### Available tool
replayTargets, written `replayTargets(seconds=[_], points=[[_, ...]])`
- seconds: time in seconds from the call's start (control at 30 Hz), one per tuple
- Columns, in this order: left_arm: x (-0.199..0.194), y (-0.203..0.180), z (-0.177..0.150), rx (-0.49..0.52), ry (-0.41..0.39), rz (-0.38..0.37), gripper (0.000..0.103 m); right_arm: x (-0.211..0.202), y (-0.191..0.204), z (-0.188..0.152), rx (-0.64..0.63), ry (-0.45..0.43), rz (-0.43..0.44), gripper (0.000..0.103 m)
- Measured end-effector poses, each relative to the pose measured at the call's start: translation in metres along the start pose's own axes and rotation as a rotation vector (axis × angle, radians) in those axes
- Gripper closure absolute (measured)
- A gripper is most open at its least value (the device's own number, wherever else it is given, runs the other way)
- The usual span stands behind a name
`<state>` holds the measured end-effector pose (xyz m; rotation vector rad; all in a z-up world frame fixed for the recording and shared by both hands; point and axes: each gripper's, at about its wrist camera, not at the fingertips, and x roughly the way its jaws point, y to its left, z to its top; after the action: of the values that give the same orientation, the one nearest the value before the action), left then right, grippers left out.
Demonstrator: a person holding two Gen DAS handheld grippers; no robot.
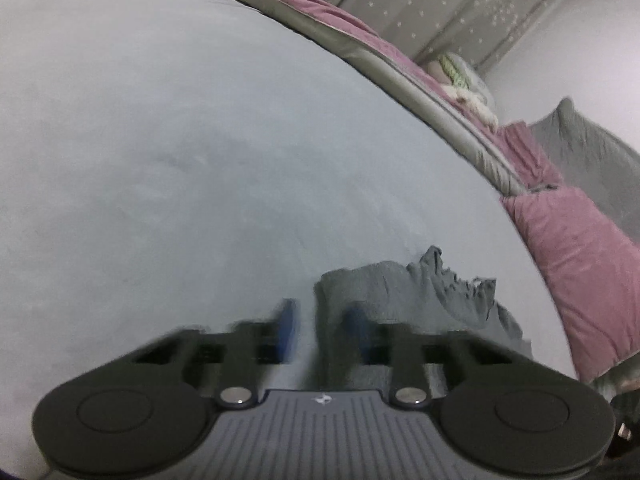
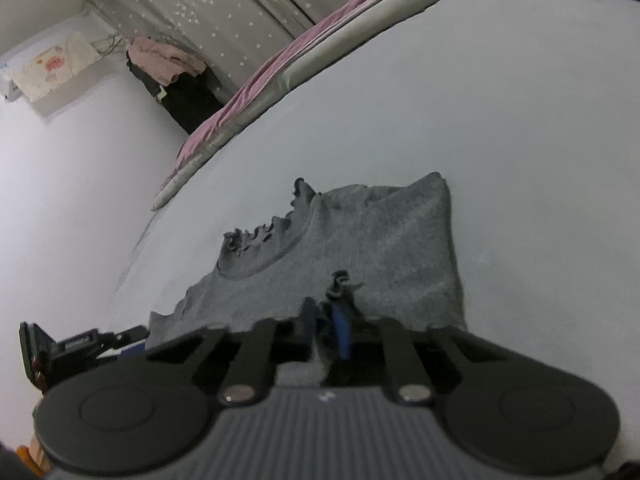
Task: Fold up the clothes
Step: 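Grasp the folded shirt edge with the right gripper while the left gripper grips it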
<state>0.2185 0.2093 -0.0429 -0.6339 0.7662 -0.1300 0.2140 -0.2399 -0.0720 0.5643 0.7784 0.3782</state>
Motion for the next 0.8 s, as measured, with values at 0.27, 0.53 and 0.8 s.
replayTargets(seconds=[0.27,0.53,0.8], points=[[-0.005,0.011,-0.022,-0.056,-0.146,-0.050,0.103,-0.023,0.020,0.000,-0.091,-0.102,-0.002,0.096],[-0.004,0.023,-0.018,-0.117,-0.147,-0.089,0.095,-0.027,0.033,0.011,-0.177,-0.127,-0.025,0.096],[0.010,0.013,-0.017,-0.066,-0.106,-0.068,0.079,-0.011,0.014,0.007,-0.122,-0.085,-0.056,0.096]])
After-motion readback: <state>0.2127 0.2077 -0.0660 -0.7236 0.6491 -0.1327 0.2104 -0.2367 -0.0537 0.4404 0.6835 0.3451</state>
